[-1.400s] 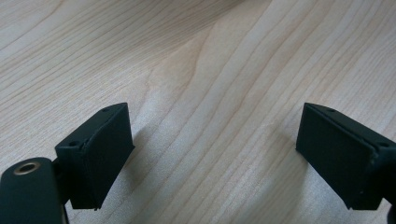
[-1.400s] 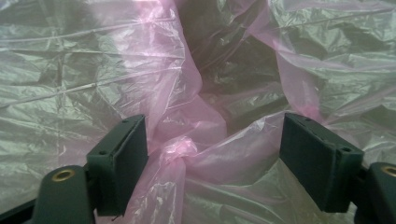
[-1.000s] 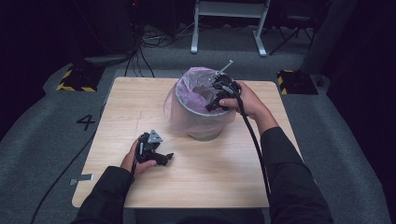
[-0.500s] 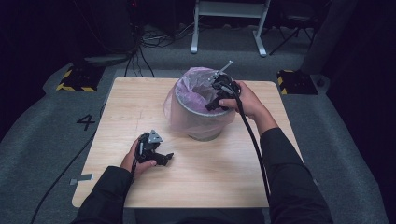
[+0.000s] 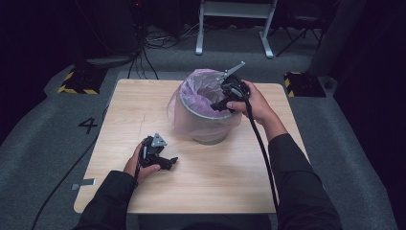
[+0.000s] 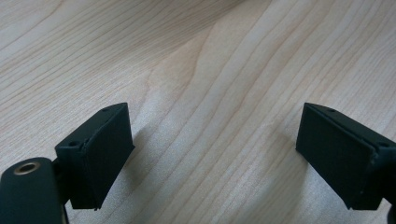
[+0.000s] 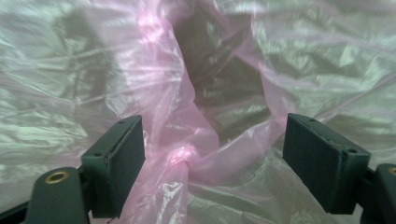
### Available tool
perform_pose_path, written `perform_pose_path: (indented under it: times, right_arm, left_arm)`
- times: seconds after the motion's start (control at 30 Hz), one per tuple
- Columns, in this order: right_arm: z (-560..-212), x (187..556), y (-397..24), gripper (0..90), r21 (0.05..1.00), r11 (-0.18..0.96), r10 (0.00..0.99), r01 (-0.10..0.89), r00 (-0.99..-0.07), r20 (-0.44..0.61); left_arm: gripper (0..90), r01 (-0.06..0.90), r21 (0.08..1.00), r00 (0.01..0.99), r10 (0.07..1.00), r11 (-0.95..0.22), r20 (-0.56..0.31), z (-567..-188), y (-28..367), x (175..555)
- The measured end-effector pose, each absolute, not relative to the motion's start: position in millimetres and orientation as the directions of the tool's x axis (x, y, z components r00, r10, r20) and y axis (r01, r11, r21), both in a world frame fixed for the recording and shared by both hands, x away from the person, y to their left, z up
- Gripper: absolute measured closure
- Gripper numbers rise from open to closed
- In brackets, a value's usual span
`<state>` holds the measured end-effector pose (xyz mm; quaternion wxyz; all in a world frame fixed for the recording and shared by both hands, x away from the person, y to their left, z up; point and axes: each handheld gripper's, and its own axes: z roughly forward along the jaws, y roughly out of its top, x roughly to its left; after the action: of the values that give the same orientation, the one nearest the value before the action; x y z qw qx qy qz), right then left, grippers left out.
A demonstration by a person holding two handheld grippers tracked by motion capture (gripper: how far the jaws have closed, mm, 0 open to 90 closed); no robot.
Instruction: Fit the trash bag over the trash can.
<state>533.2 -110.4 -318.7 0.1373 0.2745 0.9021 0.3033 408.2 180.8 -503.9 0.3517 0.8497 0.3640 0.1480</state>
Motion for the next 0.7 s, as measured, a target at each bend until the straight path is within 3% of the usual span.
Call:
perform_pose_path:
  times: [0.33,0.7]
  right_arm:
    - [-308.9,519.4,-126.9,22.2,0.750,0.558,0.604,0.354,-0.794,-0.074]
    - [-306.5,507.4,-144.8,21.5,0.817,0.480,0.645,0.320,-0.760,-0.082]
  left_arm:
    - [10.7,0.514,0.705,0.691,0.723,-0.488,-0.004,-503.9,180.8,408.2]
    - [10.7,0.515,0.705,0.691,0.723,-0.487,-0.006,-503.9,180.7,408.1]
